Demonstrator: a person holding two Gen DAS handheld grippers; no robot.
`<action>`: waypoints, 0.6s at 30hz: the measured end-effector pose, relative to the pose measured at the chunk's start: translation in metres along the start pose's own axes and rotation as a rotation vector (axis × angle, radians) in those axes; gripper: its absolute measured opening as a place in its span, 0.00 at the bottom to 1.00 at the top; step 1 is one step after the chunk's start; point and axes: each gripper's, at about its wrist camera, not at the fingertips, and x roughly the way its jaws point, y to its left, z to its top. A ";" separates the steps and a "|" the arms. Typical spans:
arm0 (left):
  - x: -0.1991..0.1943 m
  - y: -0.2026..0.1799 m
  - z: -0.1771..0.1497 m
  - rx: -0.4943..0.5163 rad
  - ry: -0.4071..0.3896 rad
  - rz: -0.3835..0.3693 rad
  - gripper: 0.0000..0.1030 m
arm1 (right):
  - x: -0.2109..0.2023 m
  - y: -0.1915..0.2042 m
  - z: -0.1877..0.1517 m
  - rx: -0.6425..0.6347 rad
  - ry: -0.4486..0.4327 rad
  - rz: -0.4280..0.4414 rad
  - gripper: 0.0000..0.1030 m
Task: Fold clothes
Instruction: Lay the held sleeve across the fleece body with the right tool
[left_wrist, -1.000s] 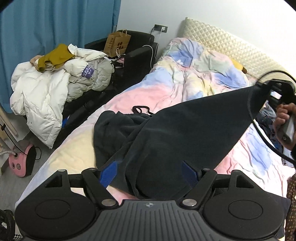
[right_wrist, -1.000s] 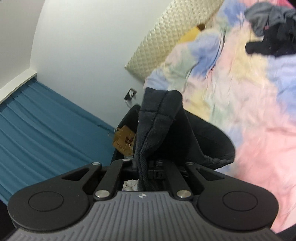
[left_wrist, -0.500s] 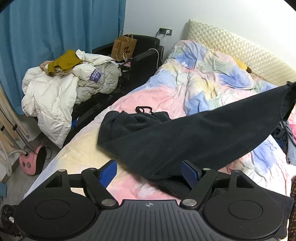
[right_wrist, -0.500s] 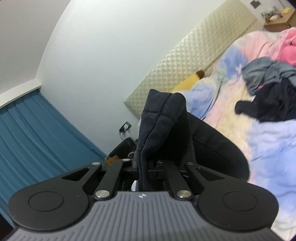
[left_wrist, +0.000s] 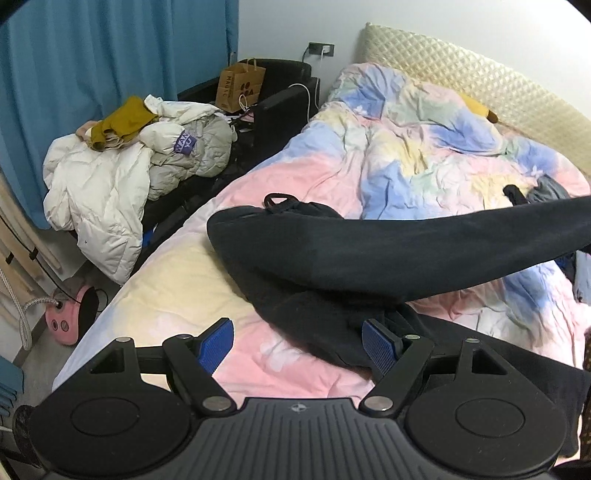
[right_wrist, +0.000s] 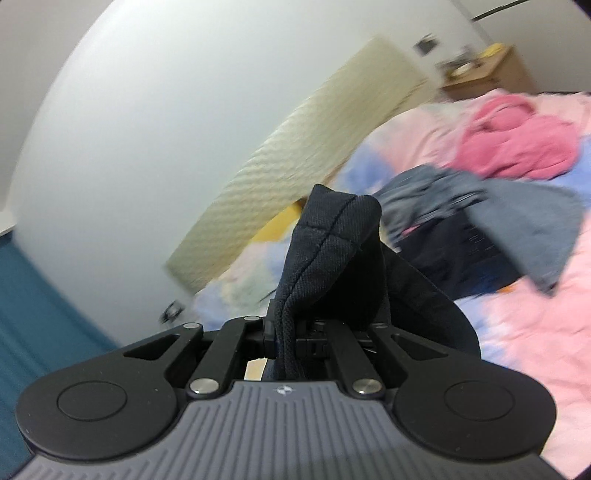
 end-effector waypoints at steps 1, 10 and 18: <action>0.000 -0.001 0.000 0.002 0.001 0.001 0.76 | -0.001 -0.012 0.007 0.011 -0.015 -0.029 0.05; 0.010 0.019 -0.002 -0.091 0.058 0.021 0.76 | -0.003 -0.135 -0.004 0.075 0.042 -0.348 0.06; 0.027 0.042 -0.002 -0.171 0.115 0.026 0.76 | -0.040 -0.204 -0.093 0.205 0.148 -0.486 0.11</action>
